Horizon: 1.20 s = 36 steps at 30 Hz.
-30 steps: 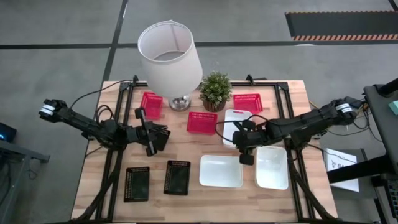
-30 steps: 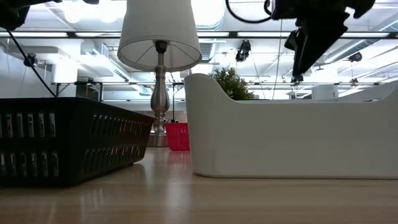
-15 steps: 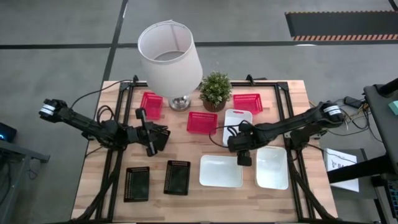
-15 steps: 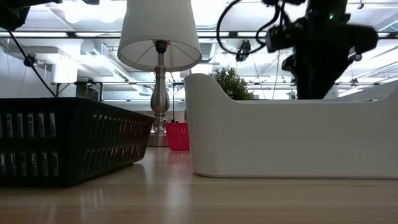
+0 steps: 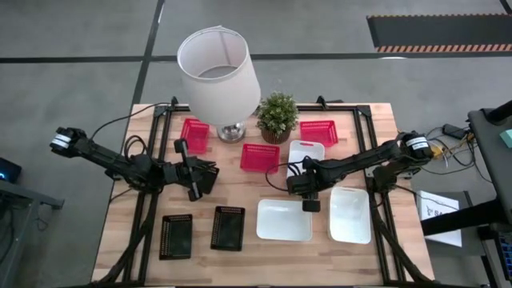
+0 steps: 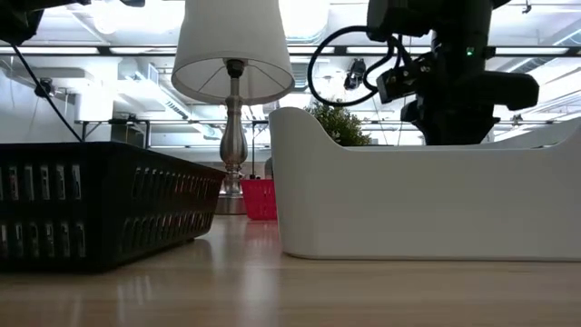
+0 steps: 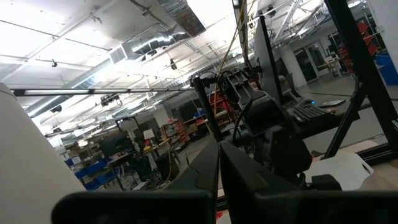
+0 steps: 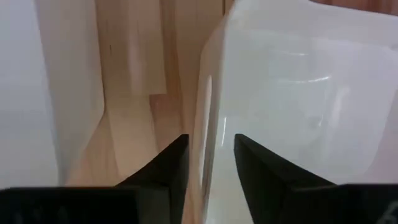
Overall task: Stack baskets by color
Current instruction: Stack the top white bin on the bottom right white bin
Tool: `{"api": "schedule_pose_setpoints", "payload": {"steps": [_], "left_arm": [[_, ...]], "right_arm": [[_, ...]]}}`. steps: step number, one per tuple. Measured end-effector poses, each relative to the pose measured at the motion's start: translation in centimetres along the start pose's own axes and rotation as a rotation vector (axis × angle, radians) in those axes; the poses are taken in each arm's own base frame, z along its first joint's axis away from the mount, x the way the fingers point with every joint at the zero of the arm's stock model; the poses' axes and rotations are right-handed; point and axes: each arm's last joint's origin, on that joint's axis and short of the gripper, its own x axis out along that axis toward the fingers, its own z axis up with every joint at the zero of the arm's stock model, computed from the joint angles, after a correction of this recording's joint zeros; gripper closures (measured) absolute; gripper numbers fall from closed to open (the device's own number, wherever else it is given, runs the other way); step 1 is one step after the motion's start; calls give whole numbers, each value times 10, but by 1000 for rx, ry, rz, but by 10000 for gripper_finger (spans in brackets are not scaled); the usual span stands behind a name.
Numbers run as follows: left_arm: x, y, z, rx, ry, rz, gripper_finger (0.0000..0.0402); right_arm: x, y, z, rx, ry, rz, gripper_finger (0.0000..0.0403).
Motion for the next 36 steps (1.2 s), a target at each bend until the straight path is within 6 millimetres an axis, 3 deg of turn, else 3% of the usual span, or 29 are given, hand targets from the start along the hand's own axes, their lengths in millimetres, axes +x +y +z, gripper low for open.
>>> {"api": "schedule_pose_setpoints", "payload": {"steps": [10, 20, 36], "left_arm": [[0, 0, 0, 0, 1, 0, 402], [0, 0, 0, 0, 1, 0, 402], [1, -1, -2, 4, 8, -5, 402]], "right_arm": [[2, 0, 0, -10, 8, 3, 387], [-9, 0, 4, -8, 0, 2, 394], [-52, 7, 10, 4, 37, -64, 394]]}}
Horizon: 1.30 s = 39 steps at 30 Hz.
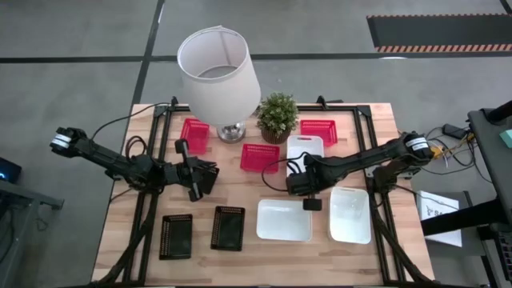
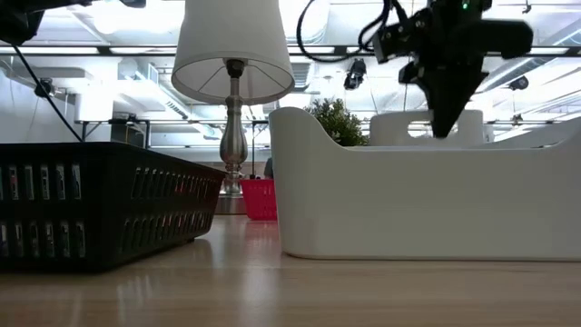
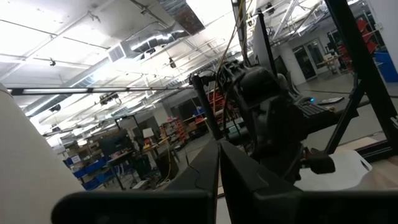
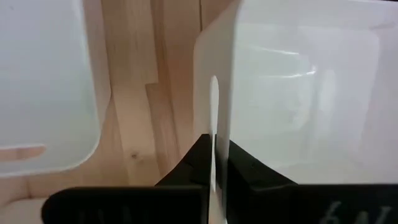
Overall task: Stack baskets by color
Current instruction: Stack the top white bin on the bottom right white bin
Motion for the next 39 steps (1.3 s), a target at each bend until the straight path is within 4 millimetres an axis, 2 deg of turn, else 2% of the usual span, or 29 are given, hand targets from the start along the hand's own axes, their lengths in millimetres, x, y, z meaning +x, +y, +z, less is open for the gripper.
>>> {"api": "schedule_pose_setpoints", "payload": {"steps": [10, 17, 30, 39], "left_arm": [[0, 0, 0, -2, 0, 0, 402], [0, 0, 0, -4, 0, 0, 402], [0, 0, 0, -5, 1, 0, 402], [0, 0, 0, -7, 2, -1, 402]], "right_arm": [[-52, 17, -6, 79, -19, -18, 394], [-81, 43, -20, 136, -67, 15, 394], [-122, 105, -77, 115, -76, 52, 394], [-132, 143, -124, 120, -66, 94, 394]]}}
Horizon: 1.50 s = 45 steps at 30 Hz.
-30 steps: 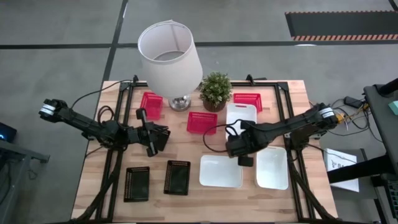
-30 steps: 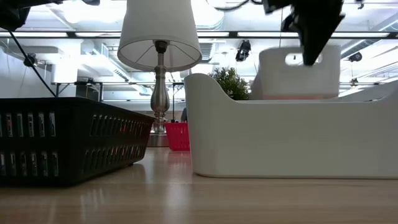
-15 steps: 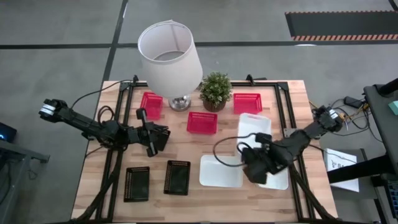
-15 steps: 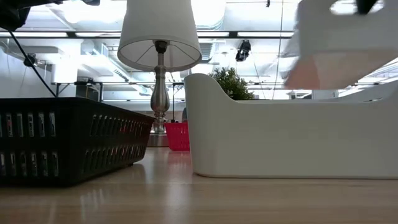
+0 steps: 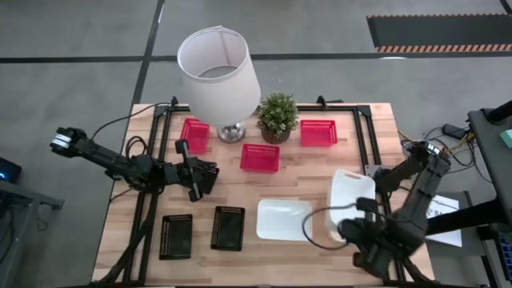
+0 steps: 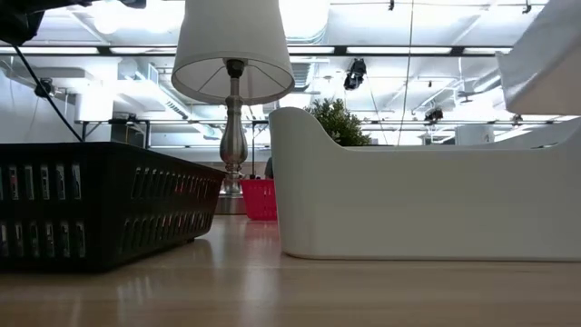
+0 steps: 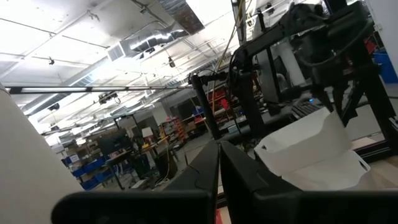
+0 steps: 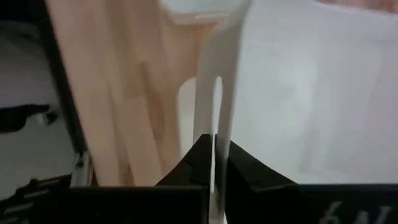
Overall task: Stack baskets by color
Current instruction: Stack the top white bin on the bottom right white bin
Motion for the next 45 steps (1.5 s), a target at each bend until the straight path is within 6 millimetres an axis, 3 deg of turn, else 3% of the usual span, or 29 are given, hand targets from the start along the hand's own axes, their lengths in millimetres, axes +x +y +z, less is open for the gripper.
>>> {"api": "schedule_pose_setpoints", "payload": {"steps": [6, 11, 31, 45], "left_arm": [[-1, -1, -2, 2, 5, -3, 402], [-1, -1, -3, 4, 7, -5, 402], [-1, -1, -3, 4, 7, -5, 402], [-1, -1, -3, 5, 8, -5, 402]], "right_arm": [[-2, 14, -29, -89, -10, 10, 394], [5, 15, -39, -67, -2, -23, 394], [44, 21, -46, -64, 9, -45, 394], [55, 19, -49, -70, 27, -74, 394]]}}
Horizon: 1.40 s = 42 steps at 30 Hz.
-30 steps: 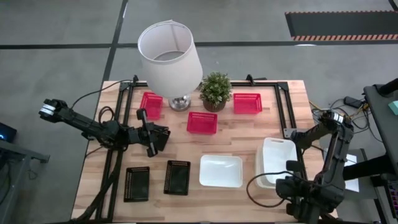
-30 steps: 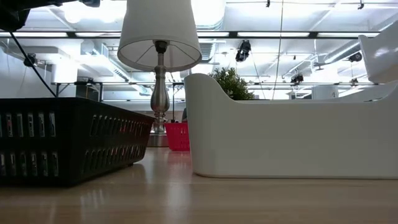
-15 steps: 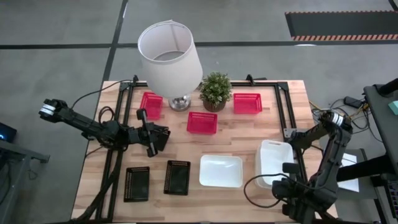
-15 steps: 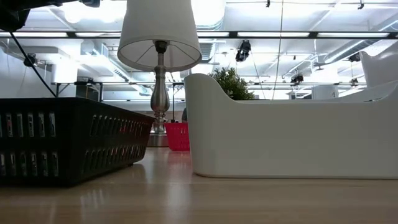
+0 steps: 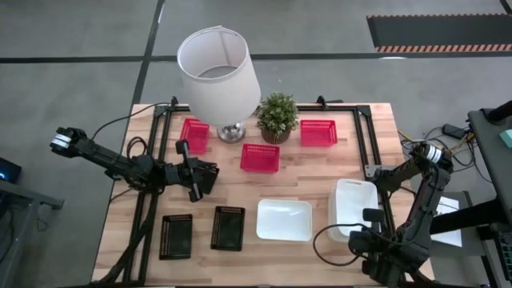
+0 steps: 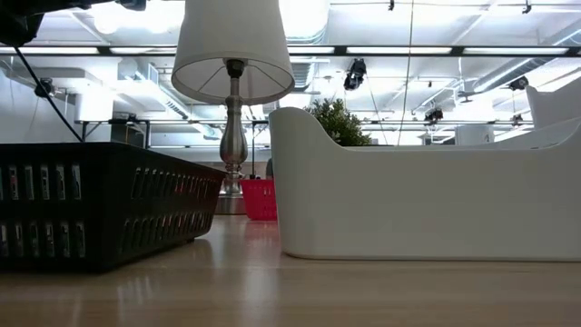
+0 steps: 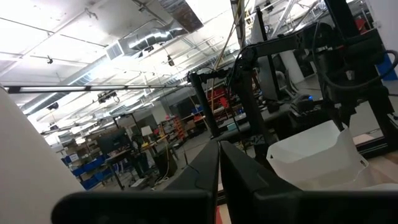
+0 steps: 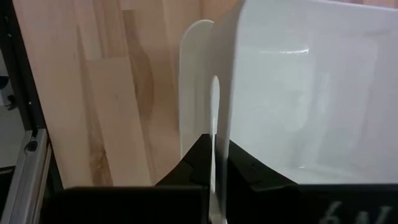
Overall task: Stack baskets by color
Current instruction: Stack the top white bin on the bottom right white bin, then stack the middle red bin on the right red bin
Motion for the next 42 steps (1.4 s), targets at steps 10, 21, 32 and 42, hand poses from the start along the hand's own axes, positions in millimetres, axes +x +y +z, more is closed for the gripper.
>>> {"api": "schedule_pose_setpoints", "payload": {"steps": [10, 21, 32, 42], "left_arm": [[0, 0, -1, 1, 2, -1, 402], [0, 0, -1, 2, 2, -2, 402], [0, 0, -1, 1, 2, -1, 402], [0, 0, -1, 1, 2, -1, 402]], "right_arm": [[0, 2, 1, 4, -8, 21, 394], [8, -1, -1, 88, 7, -19, 354], [9, -1, -2, 177, 9, -19, 285], [-9, 2, 6, 207, -14, 53, 265]]}}
